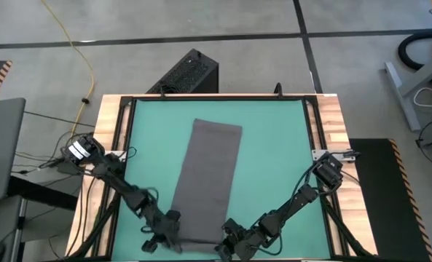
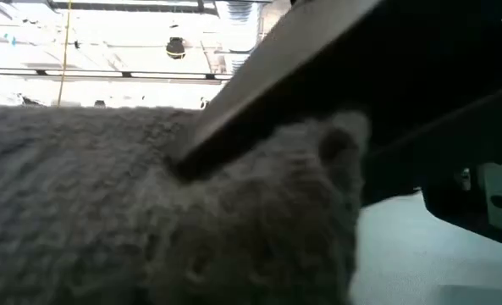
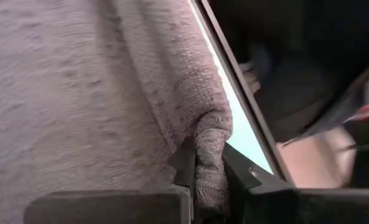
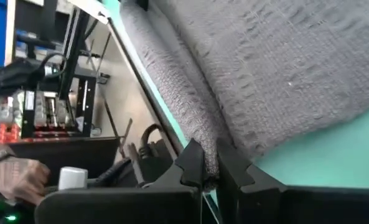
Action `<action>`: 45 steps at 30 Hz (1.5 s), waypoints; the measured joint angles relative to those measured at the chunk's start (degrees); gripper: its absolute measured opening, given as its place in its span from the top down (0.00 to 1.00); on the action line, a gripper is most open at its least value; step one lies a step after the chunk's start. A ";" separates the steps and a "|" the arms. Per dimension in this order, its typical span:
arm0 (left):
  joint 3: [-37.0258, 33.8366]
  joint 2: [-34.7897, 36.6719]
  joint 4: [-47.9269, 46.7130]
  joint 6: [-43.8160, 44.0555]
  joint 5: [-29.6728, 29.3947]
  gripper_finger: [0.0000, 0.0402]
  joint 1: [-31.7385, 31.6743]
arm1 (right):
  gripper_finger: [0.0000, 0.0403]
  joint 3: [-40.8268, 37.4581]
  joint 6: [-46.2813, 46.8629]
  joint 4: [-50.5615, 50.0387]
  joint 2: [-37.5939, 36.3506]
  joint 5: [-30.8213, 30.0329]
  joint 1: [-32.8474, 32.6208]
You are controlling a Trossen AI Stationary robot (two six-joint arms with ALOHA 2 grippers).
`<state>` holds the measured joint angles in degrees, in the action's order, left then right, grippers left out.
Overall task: Roll towel
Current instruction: Roll the gray towel
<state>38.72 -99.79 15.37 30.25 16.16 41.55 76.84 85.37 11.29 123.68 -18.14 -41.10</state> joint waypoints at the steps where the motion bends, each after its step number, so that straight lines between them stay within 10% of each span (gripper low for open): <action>1: -2.60 0.72 4.00 1.40 1.15 0.95 -1.09 | 0.91 0.00 0.66 -0.19 0.00 0.06 0.21; 8: -13.57 2.49 23.63 14.13 7.75 0.94 -8.16 | 0.91 -1.73 6.63 0.25 -0.19 5.10 2.93; 26: -13.21 9.78 9.27 7.49 22.99 0.63 -14.03 | 0.91 -2.34 13.27 -0.74 -0.24 6.24 4.92; 34: -13.25 26.29 -15.36 -0.11 12.11 0.64 -14.85 | 0.91 -2.38 12.08 -0.25 -0.18 6.28 5.06; 45: -12.99 32.75 -0.33 -11.33 -4.81 0.64 -6.73 | 0.91 -2.49 12.11 0.97 -0.11 6.51 6.04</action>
<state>25.74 -67.04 15.04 18.92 11.34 34.82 74.35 97.47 12.26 123.57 -11.64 -35.06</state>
